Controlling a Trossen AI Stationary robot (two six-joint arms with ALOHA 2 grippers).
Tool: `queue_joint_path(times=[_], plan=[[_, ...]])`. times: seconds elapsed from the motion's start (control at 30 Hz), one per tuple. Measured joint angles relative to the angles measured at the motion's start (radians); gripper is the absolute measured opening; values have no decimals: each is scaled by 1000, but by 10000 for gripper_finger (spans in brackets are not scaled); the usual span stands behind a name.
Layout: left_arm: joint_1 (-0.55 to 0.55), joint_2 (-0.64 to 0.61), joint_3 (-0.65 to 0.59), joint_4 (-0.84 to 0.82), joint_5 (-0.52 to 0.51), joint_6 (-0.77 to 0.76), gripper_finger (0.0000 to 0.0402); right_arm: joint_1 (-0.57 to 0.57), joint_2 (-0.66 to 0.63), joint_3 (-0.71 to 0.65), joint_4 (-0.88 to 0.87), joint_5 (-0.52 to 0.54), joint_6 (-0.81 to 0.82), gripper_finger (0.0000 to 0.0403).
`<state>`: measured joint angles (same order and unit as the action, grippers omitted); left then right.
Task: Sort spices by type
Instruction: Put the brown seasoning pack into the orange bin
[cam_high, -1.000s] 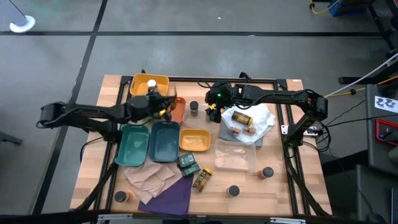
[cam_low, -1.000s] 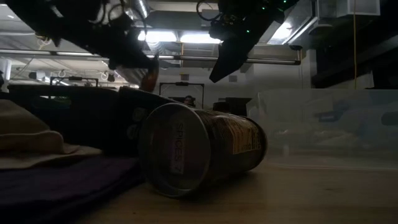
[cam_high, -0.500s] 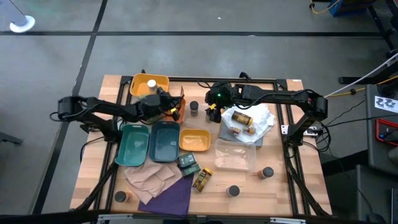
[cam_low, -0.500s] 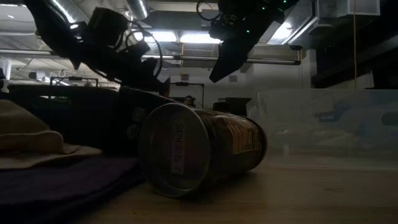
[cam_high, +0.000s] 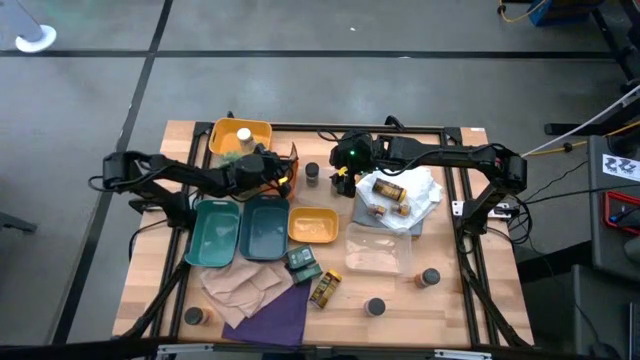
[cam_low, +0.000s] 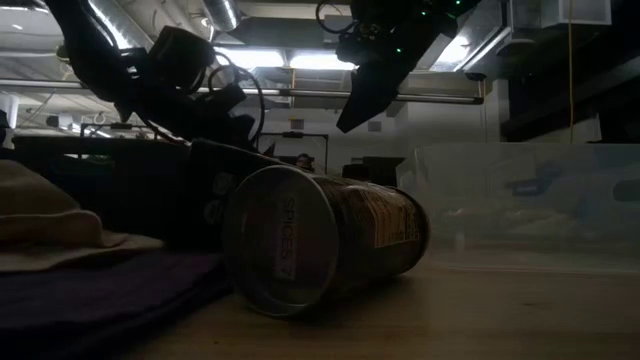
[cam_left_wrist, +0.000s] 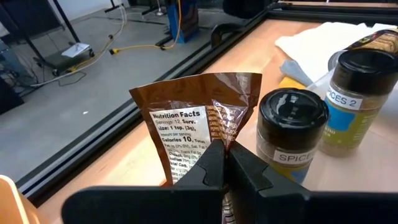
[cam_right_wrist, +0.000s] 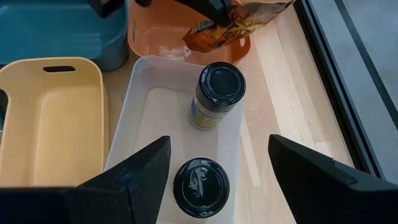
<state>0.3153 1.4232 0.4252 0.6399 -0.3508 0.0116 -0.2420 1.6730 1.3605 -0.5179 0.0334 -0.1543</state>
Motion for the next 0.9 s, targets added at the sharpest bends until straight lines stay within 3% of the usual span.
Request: queue_joint_path(times=[0.33,0.67,0.9], plan=[[0,1,0,-2,0,-3,9,0,0,0,0,0,0,271],[0,1,1,-1,0,-3,76,0,0,0,0,0,0,271],[-11,0,1,-2,0,-4,101,0,0,0,0,0,0,271]])
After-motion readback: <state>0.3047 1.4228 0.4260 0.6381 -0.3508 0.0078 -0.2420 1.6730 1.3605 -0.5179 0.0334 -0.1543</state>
